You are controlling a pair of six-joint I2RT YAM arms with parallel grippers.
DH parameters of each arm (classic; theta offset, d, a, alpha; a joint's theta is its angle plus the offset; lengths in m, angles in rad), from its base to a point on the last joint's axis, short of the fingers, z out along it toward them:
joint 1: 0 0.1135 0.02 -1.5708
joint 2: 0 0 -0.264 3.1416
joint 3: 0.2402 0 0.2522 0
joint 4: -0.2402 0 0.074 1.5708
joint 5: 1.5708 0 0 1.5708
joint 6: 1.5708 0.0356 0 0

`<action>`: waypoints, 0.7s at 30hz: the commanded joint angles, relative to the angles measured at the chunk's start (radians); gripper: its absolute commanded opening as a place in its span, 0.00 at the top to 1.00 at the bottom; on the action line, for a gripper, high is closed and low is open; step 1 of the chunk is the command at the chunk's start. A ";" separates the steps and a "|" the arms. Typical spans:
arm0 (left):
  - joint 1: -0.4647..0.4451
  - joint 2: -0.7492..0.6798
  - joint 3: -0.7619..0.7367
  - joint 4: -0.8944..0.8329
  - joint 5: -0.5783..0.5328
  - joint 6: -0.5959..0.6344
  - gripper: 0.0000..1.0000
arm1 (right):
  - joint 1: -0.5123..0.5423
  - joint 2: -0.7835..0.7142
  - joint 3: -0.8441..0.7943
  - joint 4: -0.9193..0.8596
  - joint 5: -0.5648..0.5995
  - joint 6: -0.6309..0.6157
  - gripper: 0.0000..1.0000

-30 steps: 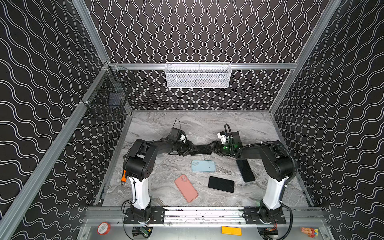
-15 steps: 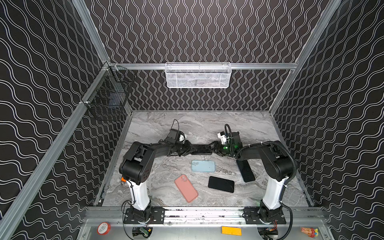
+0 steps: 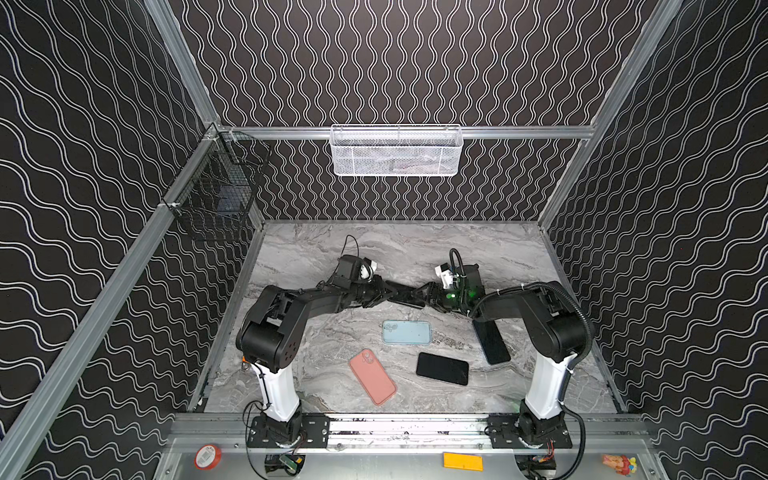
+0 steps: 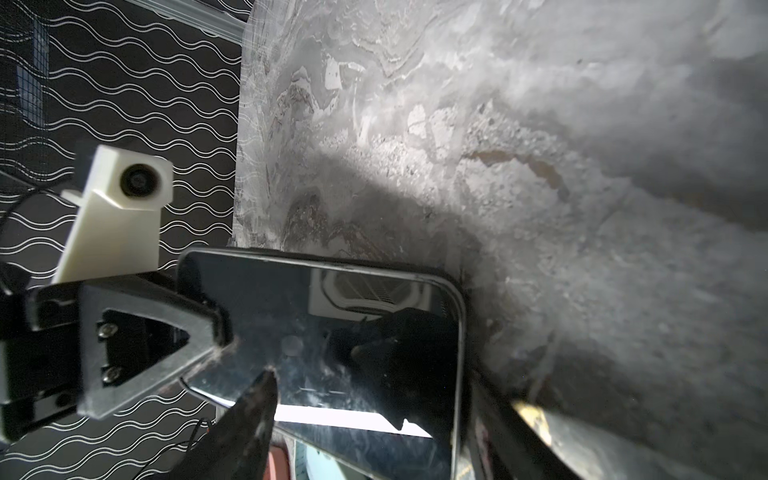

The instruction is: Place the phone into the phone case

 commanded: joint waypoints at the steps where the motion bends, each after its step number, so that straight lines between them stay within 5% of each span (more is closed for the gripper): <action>1: -0.001 -0.003 -0.005 -0.005 -0.025 0.005 0.93 | 0.003 0.007 -0.012 -0.188 0.069 0.014 0.27; 7: -0.001 -0.019 -0.001 -0.035 -0.036 0.018 1.00 | -0.005 -0.035 -0.002 -0.217 0.072 0.000 0.27; 21: 0.000 -0.138 0.130 -0.088 0.059 0.022 1.00 | -0.172 -0.465 -0.030 -0.427 0.036 -0.080 0.26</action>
